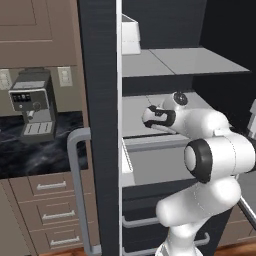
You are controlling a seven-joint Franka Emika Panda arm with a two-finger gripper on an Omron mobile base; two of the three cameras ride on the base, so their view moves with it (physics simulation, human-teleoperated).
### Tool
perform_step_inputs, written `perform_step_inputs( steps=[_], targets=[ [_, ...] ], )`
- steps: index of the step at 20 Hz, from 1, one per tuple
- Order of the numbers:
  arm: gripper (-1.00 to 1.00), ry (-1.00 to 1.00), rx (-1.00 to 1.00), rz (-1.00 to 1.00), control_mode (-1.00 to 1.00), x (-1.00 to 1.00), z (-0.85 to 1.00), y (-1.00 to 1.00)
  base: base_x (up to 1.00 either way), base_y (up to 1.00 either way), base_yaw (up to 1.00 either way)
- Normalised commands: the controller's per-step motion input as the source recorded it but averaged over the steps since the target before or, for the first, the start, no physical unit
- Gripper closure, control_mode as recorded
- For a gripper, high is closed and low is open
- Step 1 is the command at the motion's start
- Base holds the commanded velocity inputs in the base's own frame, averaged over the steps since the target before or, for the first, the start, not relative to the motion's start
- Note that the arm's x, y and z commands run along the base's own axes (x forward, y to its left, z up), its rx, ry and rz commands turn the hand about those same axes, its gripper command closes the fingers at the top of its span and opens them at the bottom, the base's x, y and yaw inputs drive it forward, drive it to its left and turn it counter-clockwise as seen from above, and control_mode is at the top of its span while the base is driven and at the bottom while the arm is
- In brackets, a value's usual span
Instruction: Pick the apple and peach from the fridge and place them inside the tupperware on the counter.
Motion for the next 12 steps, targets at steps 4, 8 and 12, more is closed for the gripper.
perform_step_inputs(
  steps=[4, 8, 12],
  targets=[
    [-1.00, 0.05, 0.00, 0.00, -1.00, 0.47, -0.20, 0.00, 0.00, 0.00, 0.00],
    [-1.00, 0.06, 0.00, 0.00, -1.00, 0.47, -0.20, 0.00, 0.00, 0.00, 0.00],
    [-1.00, 0.05, 0.00, 0.00, -1.00, 0.51, -0.19, 0.00, 0.00, 0.00, 0.00]
  ],
)
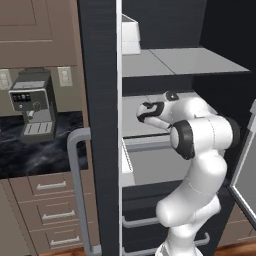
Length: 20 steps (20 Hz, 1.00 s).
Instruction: Pick the apple and peach from the fridge and place them inside the tupperware on the counter.
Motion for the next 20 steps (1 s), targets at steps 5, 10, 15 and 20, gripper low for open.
perform_step_inputs(
  steps=[5, 10, 15, 20],
  targets=[
    [-1.00, 0.09, 0.00, 0.00, -1.00, 0.19, -0.42, 0.00, 0.00, 0.00, 0.00],
    [1.00, 0.11, 0.00, -0.01, -1.00, -0.01, -0.82, 0.00, 0.00, 0.00, 0.00],
    [1.00, 0.11, 0.00, -0.10, -1.00, -0.67, -0.96, -0.19, 0.00, 0.00, 0.00],
    [1.00, -0.28, 0.01, -0.18, -1.00, -1.00, -0.44, -0.53, 0.00, 0.00, 0.00]
  ],
)
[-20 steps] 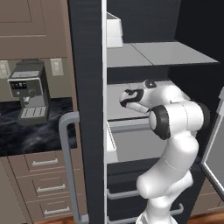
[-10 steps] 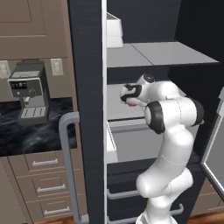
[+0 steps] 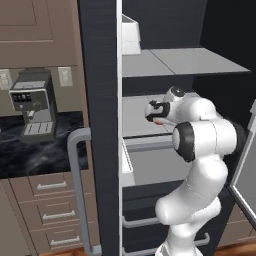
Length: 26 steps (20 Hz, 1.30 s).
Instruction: Pick the apple and peach from the fridge and place them inside the tupperware on the counter.
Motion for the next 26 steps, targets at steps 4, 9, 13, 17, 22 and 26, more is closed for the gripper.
perform_step_inputs(
  steps=[4, 9, 13, 17, 22, 26],
  targets=[
    [1.00, -0.48, 0.00, -0.02, -1.00, -1.00, 0.66, -0.19, 0.00, 0.00, 0.00],
    [1.00, -0.09, 0.02, 0.01, -1.00, -1.00, 1.00, -0.31, 0.00, 0.00, 0.00],
    [1.00, 0.31, 0.00, 0.00, -1.00, -1.00, 1.00, -0.10, 0.00, 0.00, 0.00],
    [1.00, 0.37, 0.00, 0.00, -1.00, -0.88, 1.00, -0.05, 0.00, 0.00, 0.00],
    [1.00, 0.13, 0.00, 0.00, -1.00, -0.84, 1.00, 0.00, 0.00, 0.00, 0.00],
    [1.00, -0.15, 0.00, 0.00, -1.00, -0.97, 0.67, 0.00, 0.00, 0.00, 0.00]
  ],
)
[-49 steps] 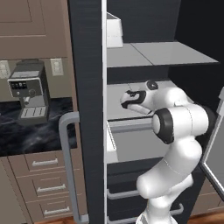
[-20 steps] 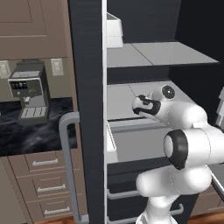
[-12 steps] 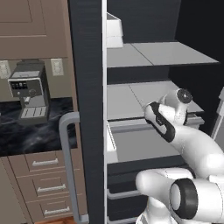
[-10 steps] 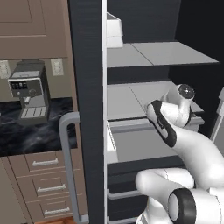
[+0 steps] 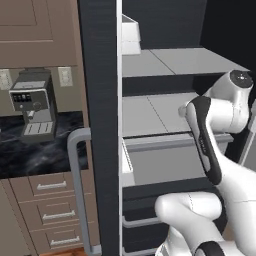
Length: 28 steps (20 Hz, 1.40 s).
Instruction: Pick the apple and peach from the fridge and place them inside the tupperware on the counter.
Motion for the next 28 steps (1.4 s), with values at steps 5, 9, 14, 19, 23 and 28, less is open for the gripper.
perform_step_inputs(
  steps=[5, 9, 14, 19, 23, 28],
  targets=[
    [1.00, -0.23, 0.00, 0.00, -1.00, -0.96, 0.70, 0.00, 0.00, 0.00, 0.00],
    [1.00, -0.13, 0.00, 0.00, -1.00, -0.97, 0.54, 0.00, 0.00, 0.00, 0.00],
    [1.00, -0.02, -0.02, 0.00, 1.00, -0.66, 0.20, 0.03, -0.16, 0.03, 0.00],
    [1.00, 0.00, 0.00, 0.00, 1.00, 0.00, 0.00, 0.00, -0.89, 0.15, 0.00],
    [1.00, 0.00, 0.00, 0.00, 1.00, 0.00, 0.00, 0.00, -0.95, 0.30, 0.00],
    [1.00, 0.00, 0.00, 0.00, 1.00, 0.00, 0.00, 0.00, -0.51, 0.83, 0.00]
  ],
)
